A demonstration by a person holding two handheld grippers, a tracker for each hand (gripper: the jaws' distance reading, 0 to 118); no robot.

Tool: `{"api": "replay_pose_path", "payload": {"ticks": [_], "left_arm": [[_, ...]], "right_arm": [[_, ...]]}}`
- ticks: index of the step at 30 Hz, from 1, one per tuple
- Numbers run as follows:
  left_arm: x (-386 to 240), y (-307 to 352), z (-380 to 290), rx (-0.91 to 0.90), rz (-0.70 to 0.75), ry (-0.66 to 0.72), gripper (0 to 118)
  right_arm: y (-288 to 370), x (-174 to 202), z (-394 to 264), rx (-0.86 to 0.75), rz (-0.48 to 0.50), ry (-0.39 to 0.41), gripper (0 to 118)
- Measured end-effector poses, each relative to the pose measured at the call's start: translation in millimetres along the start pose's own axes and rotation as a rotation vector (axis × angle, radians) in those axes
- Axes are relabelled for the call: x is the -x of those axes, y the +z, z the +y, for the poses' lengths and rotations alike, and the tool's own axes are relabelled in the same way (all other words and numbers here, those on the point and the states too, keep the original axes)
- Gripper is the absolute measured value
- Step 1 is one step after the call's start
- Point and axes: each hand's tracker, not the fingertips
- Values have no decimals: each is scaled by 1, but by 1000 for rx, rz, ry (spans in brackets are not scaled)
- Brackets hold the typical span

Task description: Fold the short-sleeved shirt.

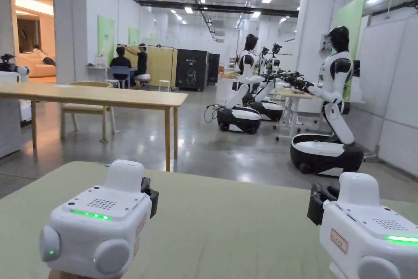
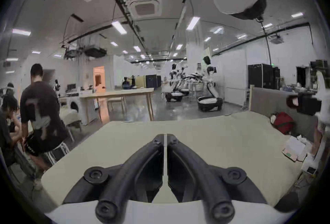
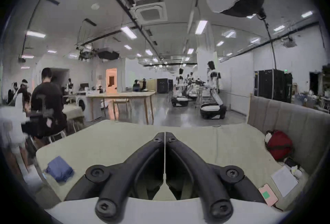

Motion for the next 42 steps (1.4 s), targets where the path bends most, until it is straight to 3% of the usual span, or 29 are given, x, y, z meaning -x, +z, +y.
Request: {"api": "replay_pose_path", "payload": {"ticks": [5,15,17,21,24,25,27,30,36,42], "left_arm": [[-40,1,2,34,-79,-19,3],[-50,8,15,34,-97,-6,14],[-50,9,16,26,-93,-13,34],[-52,11,15,19,-100,-14,62],[-51,9,15,33,-131,11,101],[-51,9,16,39,-143,17,118],[-51,11,16,11,-131,13,118],[-51,11,18,11,-118,-7,118],[-49,17,19,-21,-114,10,118],[-45,18,14,-24,-97,25,118]], "right_arm": [[14,3,1,7,-82,168,3],[23,-15,-4,31,-56,42,8],[23,-16,-6,30,-52,35,17],[24,-13,-7,35,-45,48,37],[25,-14,-9,24,-13,36,79],[25,-15,-11,19,6,27,100],[26,-15,-11,21,30,13,118],[27,-12,-6,13,38,8,118],[26,-5,4,36,-39,-53,118],[29,-2,2,37,-34,-87,118]]}}
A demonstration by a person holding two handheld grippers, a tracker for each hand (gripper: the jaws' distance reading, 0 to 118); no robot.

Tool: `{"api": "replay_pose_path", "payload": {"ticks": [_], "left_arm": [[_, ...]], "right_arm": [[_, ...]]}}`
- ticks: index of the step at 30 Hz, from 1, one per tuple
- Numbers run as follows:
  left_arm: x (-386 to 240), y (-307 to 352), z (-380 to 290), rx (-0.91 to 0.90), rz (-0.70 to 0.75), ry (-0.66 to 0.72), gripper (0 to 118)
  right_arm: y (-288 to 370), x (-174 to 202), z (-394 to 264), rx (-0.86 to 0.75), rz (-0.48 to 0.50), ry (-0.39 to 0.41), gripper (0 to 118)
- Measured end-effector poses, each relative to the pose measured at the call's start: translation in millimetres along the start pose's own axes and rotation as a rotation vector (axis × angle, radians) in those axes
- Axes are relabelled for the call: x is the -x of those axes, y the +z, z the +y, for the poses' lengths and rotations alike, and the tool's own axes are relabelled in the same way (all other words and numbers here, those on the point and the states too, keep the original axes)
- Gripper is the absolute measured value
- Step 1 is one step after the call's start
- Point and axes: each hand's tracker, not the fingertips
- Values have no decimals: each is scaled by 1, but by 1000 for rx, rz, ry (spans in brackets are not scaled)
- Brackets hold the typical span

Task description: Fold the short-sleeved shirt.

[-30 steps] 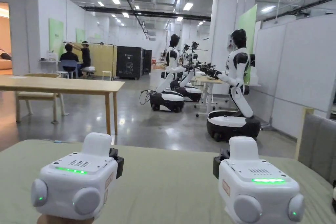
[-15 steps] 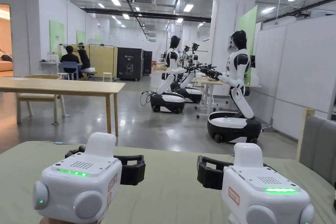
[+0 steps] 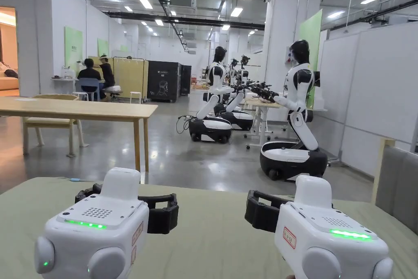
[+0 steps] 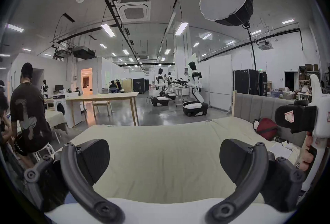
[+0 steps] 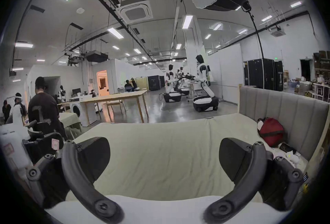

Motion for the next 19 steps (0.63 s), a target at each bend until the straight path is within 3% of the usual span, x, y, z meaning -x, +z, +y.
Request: {"api": "replay_pose_path", "payload": {"ticks": [3,6,17,19], "left_arm": [[0,0,-2,3,0,11,118],[0,1,-4,7,-9,14,118],[-1,6,-1,-12,0,18,118],[-2,8,0,-14,3,22,118]], "right_arm": [[0,6,3,37,-32,-3,118],[-4,14,3,62,-93,69,118],[11,20,-2,-40,-113,87,118],[13,22,0,-4,-161,92,118]]}}
